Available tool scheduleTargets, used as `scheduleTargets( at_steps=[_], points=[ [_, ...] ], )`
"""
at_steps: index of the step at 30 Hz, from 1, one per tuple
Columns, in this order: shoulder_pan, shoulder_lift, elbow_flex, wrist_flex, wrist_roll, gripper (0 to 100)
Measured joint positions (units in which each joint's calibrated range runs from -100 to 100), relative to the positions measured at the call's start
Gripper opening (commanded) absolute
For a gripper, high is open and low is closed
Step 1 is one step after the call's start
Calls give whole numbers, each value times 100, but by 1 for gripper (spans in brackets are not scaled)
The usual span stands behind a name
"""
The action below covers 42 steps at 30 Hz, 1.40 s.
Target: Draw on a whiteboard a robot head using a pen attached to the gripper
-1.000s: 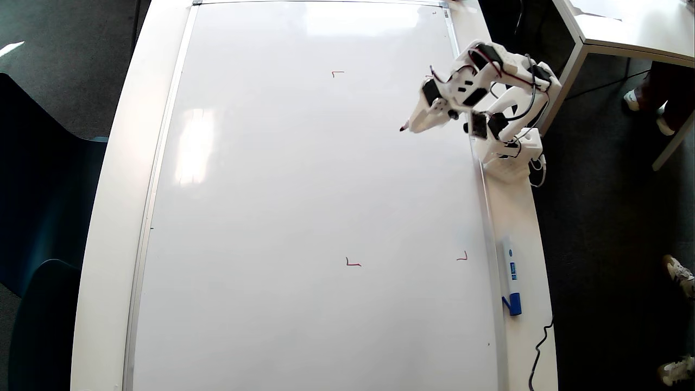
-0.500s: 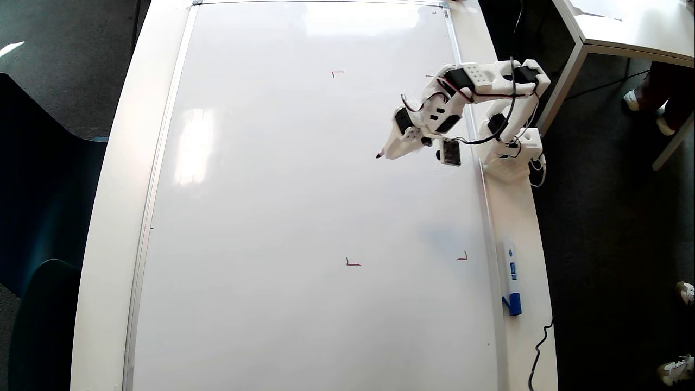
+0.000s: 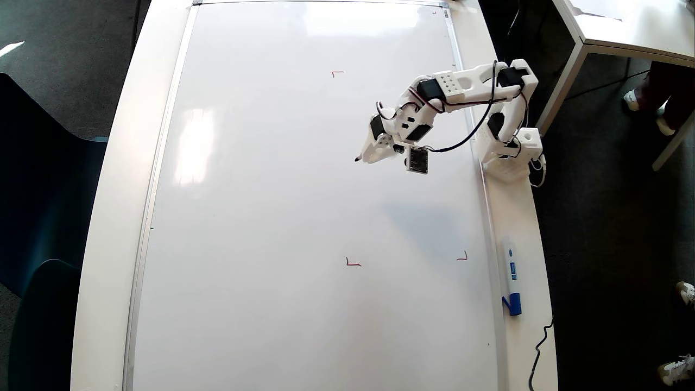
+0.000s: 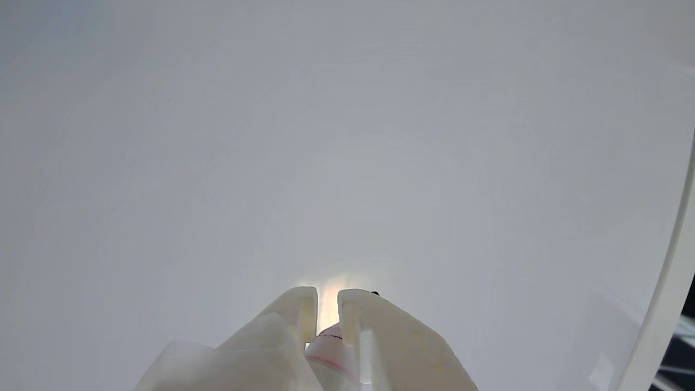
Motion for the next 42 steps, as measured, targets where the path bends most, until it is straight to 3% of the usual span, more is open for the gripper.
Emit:
scheduleTargets(
  at_steps=[14,42],
  points=[
    [-23,813,-9,-667,0,1],
    [-23,1999,-594,-980,0,1]
  ],
)
